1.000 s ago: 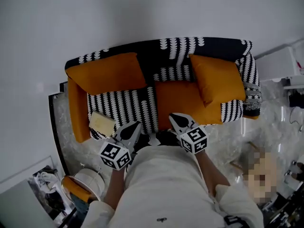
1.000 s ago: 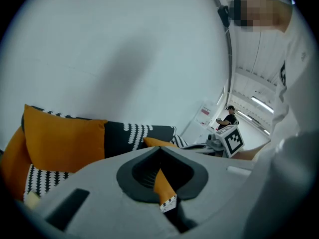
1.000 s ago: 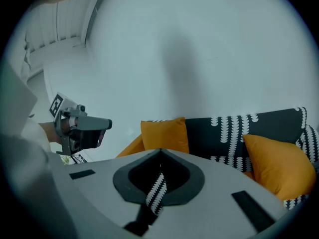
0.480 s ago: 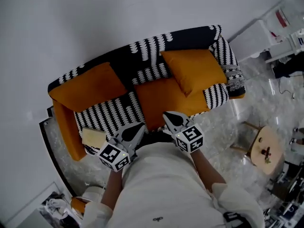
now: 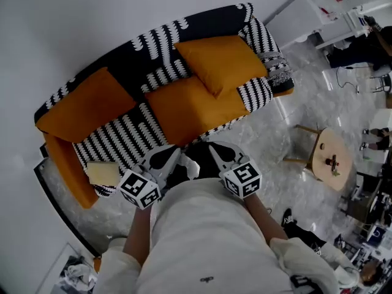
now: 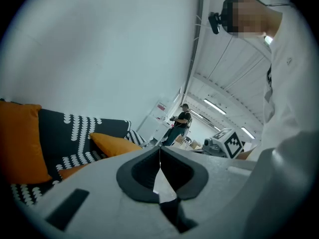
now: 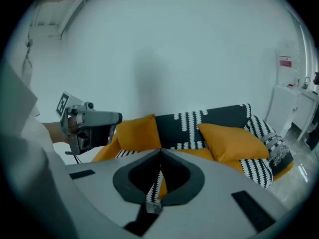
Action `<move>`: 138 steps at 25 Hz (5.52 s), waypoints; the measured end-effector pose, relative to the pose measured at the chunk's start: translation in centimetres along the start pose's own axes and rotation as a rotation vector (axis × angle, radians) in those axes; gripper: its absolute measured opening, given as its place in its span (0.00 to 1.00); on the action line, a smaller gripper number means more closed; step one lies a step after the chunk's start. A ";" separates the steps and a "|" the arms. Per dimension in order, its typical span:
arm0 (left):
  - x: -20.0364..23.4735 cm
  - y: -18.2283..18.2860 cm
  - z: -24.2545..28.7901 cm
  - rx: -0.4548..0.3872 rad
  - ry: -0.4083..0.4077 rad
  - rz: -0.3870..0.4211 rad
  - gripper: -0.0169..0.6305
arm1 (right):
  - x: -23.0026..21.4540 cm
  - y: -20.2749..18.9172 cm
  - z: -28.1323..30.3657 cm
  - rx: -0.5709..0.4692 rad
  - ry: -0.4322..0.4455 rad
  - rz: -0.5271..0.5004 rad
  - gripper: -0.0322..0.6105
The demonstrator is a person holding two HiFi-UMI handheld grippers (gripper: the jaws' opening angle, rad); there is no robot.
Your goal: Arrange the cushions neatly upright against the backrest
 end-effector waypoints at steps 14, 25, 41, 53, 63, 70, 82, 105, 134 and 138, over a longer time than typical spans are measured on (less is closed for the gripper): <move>-1.7 1.5 16.5 0.058 0.179 -0.053 0.05 | -17.5 3.7 -2.2 -0.056 0.126 0.019 0.06; -4.7 1.6 32.0 0.086 0.368 -0.233 0.05 | -33.1 4.3 -5.7 0.031 0.229 0.124 0.06; 11.0 2.2 35.9 0.099 0.432 -0.373 0.05 | -36.5 4.4 -4.5 0.145 0.114 0.243 0.06; 29.1 -0.5 37.4 0.166 0.504 -0.428 0.28 | -36.1 4.9 -1.3 0.206 -0.062 0.383 0.06; 37.4 -2.8 39.9 0.161 0.601 -0.498 0.50 | -35.3 2.8 -0.8 0.324 -0.147 0.463 0.06; 40.5 -5.0 39.5 0.128 0.657 -0.601 0.63 | -35.6 2.7 0.0 0.355 -0.162 0.479 0.06; 43.7 -7.5 41.2 0.140 0.592 -0.712 0.65 | -35.7 2.2 0.5 0.366 -0.146 0.506 0.06; 21.6 -1.4 43.4 0.081 0.602 -0.564 0.29 | -42.2 -0.4 -7.5 0.175 -0.013 0.432 0.06; -10.4 8.5 55.9 -0.395 0.755 -0.177 0.12 | -59.9 -3.6 -26.0 -0.030 0.043 0.372 0.06; -9.1 9.7 58.0 -0.441 0.783 -0.056 0.12 | -61.0 -4.2 -27.0 0.001 0.024 0.353 0.06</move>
Point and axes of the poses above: the fingertips, and each gripper's own axes: z forward along the fingers, x to its left, y out of its top, the point moved 8 cm from there along -z, backward along the fingers, and after that the axes turned 4 degrees about z, right-handed, at the moved point
